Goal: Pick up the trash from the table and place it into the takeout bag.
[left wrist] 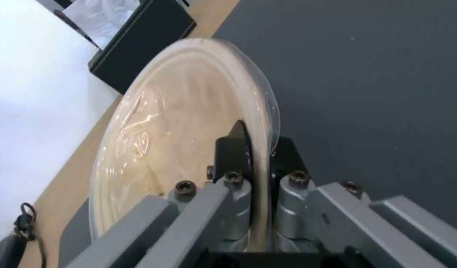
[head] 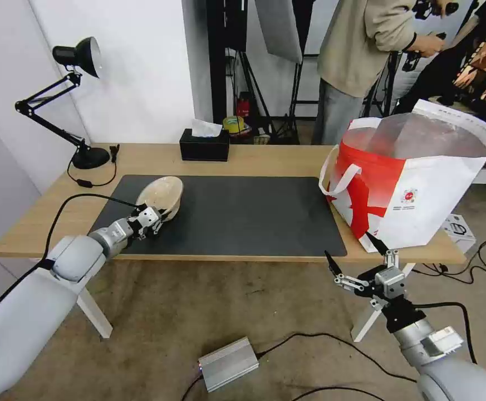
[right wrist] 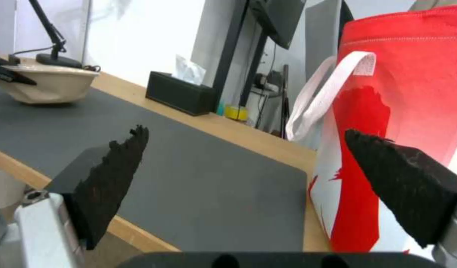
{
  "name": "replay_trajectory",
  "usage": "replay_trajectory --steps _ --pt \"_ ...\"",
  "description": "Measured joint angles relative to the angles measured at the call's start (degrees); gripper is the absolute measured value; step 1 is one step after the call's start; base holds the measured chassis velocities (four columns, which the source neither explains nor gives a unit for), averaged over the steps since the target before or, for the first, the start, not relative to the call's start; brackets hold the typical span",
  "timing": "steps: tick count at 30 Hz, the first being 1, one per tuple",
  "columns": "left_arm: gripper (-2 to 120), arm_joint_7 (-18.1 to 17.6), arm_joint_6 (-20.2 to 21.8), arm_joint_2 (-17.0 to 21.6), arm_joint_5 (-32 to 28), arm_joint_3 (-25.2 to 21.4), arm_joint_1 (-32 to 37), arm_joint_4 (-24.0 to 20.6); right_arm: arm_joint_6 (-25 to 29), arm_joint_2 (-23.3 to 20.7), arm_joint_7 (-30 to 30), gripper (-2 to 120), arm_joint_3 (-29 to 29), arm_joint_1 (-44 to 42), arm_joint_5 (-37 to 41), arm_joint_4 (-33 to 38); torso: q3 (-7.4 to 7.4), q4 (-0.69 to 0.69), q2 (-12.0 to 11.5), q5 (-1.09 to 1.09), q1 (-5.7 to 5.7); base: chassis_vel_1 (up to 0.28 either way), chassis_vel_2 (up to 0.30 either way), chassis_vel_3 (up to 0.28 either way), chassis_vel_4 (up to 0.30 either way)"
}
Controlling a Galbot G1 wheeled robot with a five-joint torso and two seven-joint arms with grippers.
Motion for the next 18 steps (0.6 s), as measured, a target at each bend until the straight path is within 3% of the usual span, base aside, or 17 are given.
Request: replay_trajectory --steps 18 --pt "1 0.2 0.0 1.8 -1.0 -1.4 -0.2 -2.7 0.0 0.0 0.0 100 0.0 0.0 0.0 0.0 0.0 0.0 0.0 0.0 0.0 0.0 0.0 0.0 0.0"
